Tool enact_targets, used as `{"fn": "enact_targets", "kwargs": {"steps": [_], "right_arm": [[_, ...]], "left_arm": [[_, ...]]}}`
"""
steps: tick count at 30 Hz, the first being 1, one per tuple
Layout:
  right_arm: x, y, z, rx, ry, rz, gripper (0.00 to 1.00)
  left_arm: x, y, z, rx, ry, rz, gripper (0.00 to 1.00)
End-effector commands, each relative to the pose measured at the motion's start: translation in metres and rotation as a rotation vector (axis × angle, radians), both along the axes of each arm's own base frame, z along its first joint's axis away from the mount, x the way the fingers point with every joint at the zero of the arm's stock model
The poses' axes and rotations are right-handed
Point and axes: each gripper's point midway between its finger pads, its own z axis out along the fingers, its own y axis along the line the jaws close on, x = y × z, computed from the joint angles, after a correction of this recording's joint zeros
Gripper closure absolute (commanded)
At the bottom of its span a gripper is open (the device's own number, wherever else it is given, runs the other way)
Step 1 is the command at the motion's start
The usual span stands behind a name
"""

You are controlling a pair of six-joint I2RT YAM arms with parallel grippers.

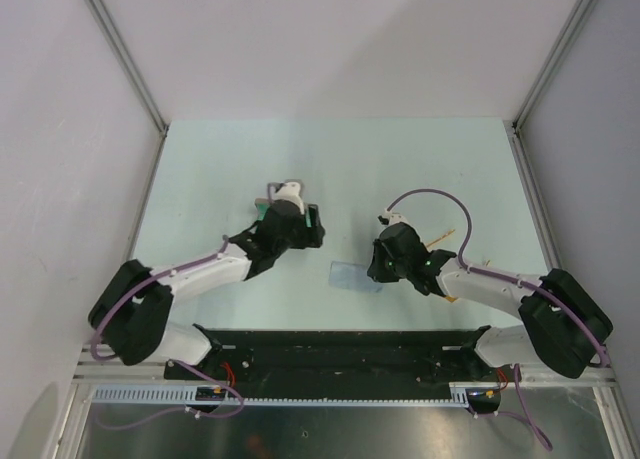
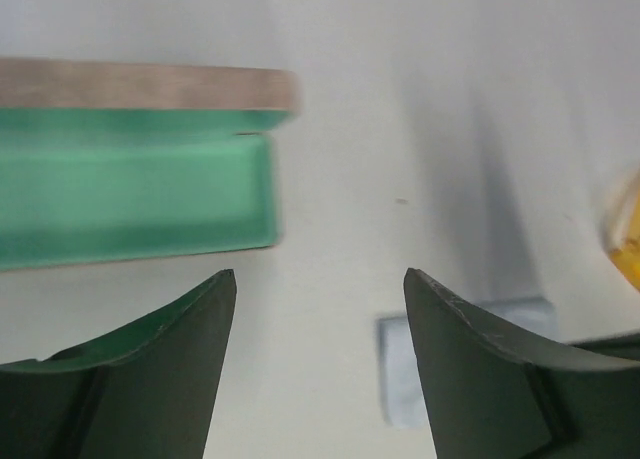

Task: Organize the sunglasses
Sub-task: Smooth out the glasses cleaning cloth at the center of the board, then move the opened sunglasses case to the center of the board.

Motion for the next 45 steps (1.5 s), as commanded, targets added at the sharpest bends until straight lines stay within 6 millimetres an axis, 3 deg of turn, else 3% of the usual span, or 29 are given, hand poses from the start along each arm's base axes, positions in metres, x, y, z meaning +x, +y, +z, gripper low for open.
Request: {"fn": "enact_targets", "kwargs": {"steps": [1,4,8,13,20,25,30,37,45], "right_arm": [[0.007,0.014,0.007,0.048,-0.032,0.006,0.86],[0.008,0.015,0.008,0.049,-0.038,0.005,0.86],[0.007,0.015,0.008,0.045,-0.038,0.001,0.86],[0.006,0.012,0.006,0.031,-0.034,-0.005,0.86],[0.007,0.007,0.007,0.014,-0.042,-0.02,0.86],[0.007,0.007,0.005,0.01,-0.037,-0.017,0.86],[0.008,0.006,0.006,0.011,-0.043,-0.022,0.86],[0.006,0.006,0.008,0.007,-0.051,-0.008,0.87],[0.004,0.001,0.012,0.012,-0.079,0.003,0.87]], "left_arm": [[0.012,0.068,-0.009,0.028,0.025,0.239,0.26],[0.017,0.101,-0.023,0.033,0.084,0.362,0.27],[0.028,0.118,-0.034,0.0,0.134,0.445,0.33],[0.045,0.112,-0.044,-0.014,0.187,0.441,0.39],[0.044,0.109,-0.065,-0.024,0.256,0.474,0.39],[0.05,0.108,-0.064,-0.033,0.255,0.491,0.38],[0.045,0.108,-0.069,-0.047,0.279,0.506,0.42],[0.039,0.108,-0.08,-0.049,0.326,0.532,0.6],[0.023,0.1,-0.079,-0.088,0.363,0.538,0.66]]}}
